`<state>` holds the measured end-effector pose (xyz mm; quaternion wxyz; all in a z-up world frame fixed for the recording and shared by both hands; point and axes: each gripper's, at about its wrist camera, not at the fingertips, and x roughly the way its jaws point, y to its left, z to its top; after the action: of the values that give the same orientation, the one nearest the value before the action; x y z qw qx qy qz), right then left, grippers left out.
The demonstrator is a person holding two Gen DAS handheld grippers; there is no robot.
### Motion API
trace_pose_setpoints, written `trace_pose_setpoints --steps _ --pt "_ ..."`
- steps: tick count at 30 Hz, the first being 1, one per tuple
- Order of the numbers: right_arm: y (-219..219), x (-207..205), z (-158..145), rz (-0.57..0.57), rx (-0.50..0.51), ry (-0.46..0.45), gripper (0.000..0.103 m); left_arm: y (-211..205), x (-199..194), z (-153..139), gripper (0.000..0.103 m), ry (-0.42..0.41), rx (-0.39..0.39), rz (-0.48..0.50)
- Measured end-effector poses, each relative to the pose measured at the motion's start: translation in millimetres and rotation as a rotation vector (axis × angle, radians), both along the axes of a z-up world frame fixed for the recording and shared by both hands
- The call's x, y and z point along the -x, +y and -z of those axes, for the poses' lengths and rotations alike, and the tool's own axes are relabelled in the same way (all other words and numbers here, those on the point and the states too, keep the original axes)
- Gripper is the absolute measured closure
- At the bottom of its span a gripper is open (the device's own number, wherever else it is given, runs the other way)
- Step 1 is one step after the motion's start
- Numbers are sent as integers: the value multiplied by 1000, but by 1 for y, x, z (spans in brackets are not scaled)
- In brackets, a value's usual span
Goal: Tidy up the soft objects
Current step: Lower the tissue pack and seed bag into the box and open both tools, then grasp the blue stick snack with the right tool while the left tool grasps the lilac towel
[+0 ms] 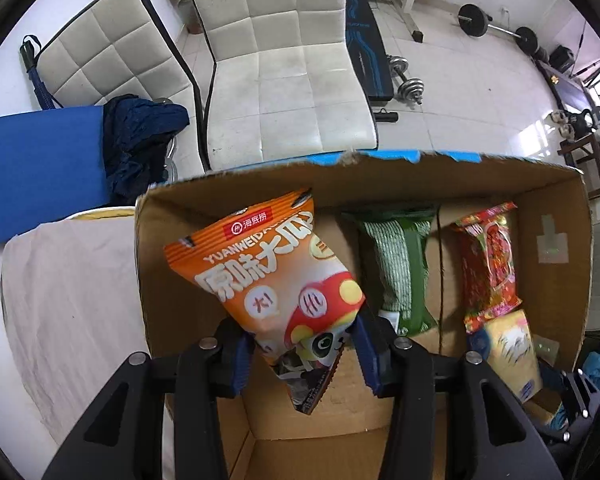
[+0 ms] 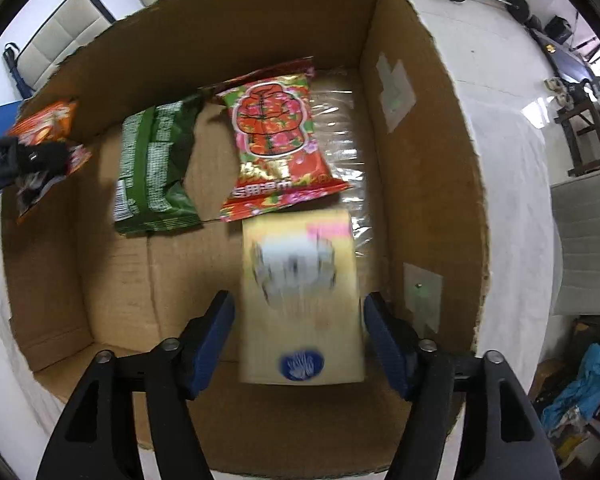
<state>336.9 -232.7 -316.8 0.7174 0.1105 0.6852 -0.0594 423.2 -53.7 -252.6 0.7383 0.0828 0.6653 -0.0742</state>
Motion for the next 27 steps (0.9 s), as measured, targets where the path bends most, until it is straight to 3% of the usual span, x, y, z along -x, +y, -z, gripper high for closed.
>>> trace_pose_setpoints --steps 6,12,16,18,19,20,27 --pt "5 -7 -6 8 19 -6 25 -2 -8 -7 56 -2 4 -11" --pt "8 -8 -15 9 26 -8 14 2 -3 -20 51 -24 6 -15" --pt "11 -3 -23 4 20 -16 1 9 12 -33 47 -56 15 -23" --pt "14 -2 -27 -2 28 -20 1 13 23 -39 38 -70 30 -37" --pt "16 0 -31 -6 27 -26 0 15 29 -41 21 -76 34 -43" --pt "18 2 -33 -10 31 -29 0 18 38 -44 12 -87 48 -54" --pt "29 22 -62 -46 66 -78 0 30 86 -63 6 -140 79 -94"
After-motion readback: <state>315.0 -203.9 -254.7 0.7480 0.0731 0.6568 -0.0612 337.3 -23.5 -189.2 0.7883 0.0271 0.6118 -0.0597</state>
